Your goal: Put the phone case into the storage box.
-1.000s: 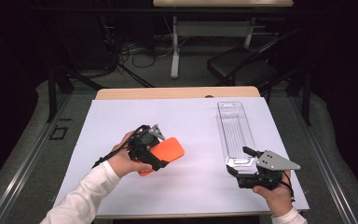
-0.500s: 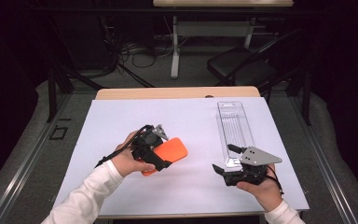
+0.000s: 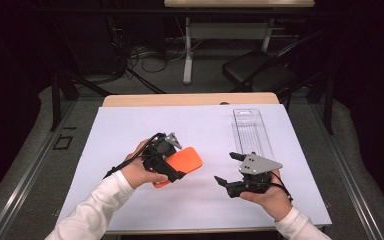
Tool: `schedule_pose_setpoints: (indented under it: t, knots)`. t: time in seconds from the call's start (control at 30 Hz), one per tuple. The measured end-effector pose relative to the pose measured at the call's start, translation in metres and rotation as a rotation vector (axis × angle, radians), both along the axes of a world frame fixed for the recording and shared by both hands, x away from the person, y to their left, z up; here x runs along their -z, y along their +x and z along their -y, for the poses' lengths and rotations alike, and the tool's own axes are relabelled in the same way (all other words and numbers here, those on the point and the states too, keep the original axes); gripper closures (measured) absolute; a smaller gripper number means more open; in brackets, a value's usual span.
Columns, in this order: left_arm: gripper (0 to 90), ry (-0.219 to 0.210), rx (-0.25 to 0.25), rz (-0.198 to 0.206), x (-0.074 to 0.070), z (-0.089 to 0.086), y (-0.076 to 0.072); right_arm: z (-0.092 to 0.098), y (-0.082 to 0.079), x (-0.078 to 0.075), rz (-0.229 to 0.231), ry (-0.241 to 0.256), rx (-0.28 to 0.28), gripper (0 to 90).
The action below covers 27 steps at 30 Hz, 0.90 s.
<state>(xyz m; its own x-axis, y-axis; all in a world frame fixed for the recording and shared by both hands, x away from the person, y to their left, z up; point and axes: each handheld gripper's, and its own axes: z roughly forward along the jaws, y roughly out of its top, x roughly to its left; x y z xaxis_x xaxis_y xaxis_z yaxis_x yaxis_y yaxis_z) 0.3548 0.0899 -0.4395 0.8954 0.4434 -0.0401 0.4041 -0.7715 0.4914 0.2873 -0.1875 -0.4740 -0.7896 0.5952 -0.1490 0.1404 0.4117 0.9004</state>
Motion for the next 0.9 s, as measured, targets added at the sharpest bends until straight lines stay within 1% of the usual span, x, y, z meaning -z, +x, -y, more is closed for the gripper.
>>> schedule_pose_setpoints:
  t: [0.17, 0.23, 0.33, 0.43, 0.53, 0.6, 0.67, 0.7, 0.8, 0.9]
  knots:
    - [16.0, 0.002, 0.007, -0.002, 0.0, 0.001, 0.0, -0.013, 0.002, 0.001, -0.003, -0.026, -0.043, 15.5]
    - [16.0, 0.001, 0.008, -0.002, 0.0, 0.001, 0.0, -0.016, 0.003, 0.001, -0.004, -0.036, -0.049, 15.5]
    - [16.0, -0.002, 0.006, -0.002, 0.0, 0.0, 0.0, -0.021, 0.004, 0.0, 0.012, -0.057, -0.068, 15.5]
    - [16.0, -0.003, 0.006, -0.01, 0.0, 0.0, 0.0, -0.025, 0.005, 0.0, 0.015, -0.076, -0.09, 15.7]
    - [16.0, -0.005, 0.007, -0.019, 0.0, 0.0, 0.001, -0.029, 0.005, 0.0, 0.027, -0.109, -0.108, 16.4]
    - [16.0, -0.006, 0.007, -0.022, 0.0, 0.001, 0.0, -0.031, 0.005, 0.001, 0.05, -0.145, -0.118, 17.0]
    - [16.0, -0.003, 0.011, -0.024, 0.0, 0.001, 0.0, -0.033, 0.005, 0.001, 0.096, -0.206, -0.126, 18.1]
    - [16.0, -0.001, 0.012, -0.024, 0.0, 0.001, 0.0, -0.034, 0.004, 0.001, 0.107, -0.225, -0.127, 18.4]
    - [16.0, -0.002, 0.013, -0.026, 0.0, 0.002, 0.001, -0.036, 0.004, 0.0, 0.138, -0.267, -0.135, 20.1]
    - [16.0, -0.004, 0.014, -0.028, -0.001, 0.003, 0.001, -0.039, 0.003, 0.0, 0.185, -0.313, -0.144, 20.6]
